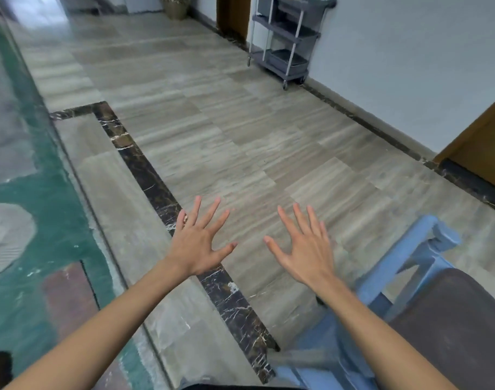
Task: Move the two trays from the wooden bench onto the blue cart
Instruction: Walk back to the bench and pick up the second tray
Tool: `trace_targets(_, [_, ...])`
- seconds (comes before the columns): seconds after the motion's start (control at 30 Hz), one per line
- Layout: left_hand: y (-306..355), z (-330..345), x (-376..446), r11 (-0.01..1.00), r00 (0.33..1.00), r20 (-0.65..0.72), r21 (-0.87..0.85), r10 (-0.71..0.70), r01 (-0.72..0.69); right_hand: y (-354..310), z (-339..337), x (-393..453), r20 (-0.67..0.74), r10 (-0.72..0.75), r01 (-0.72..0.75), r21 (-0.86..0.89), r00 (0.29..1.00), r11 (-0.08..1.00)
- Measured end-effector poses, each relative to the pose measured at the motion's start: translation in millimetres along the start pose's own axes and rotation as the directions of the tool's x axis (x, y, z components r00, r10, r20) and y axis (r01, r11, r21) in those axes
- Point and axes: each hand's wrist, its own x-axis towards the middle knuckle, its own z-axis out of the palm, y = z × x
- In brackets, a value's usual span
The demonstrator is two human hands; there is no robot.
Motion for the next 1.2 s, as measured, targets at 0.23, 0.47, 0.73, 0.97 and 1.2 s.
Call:
trace_targets(0.23, [-93, -3, -19, 0.97, 0.971, 0.0, 0.04, -0.24, 0.24, -96, 59, 82, 0.151, -0.228, 0.233, -0.02, 0.962, 0.972])
trace_targets(0.47, [-192, 8, -4, 0.872, 0.872, 0.008, 0.05, -0.489, 0.488, -187, 126, 185, 0.258, -0.444, 0.452, 0.03, 0.858, 0.891])
trace_targets(0.73, [-272, 3, 13, 0.644, 0.643, 0.05, 0.001, -0.764, 0.765, -281, 182, 282, 0.388, -0.644, 0.666, 0.094, 0.66, 0.74])
trace_targets(0.97, [-329, 11, -17, 0.39, 0.393, 0.065, -0.057, -0.917, 0.919, -365, 221, 330, 0.485, -0.733, 0.785, 0.14, 0.477, 0.604])
trace_targets(1.2, [-409, 20, -54, 0.139, 0.15, 0.072, -0.133, -0.986, 0.981, -497, 272, 366, 0.532, -0.794, 0.876, 0.181, 0.295, 0.447])
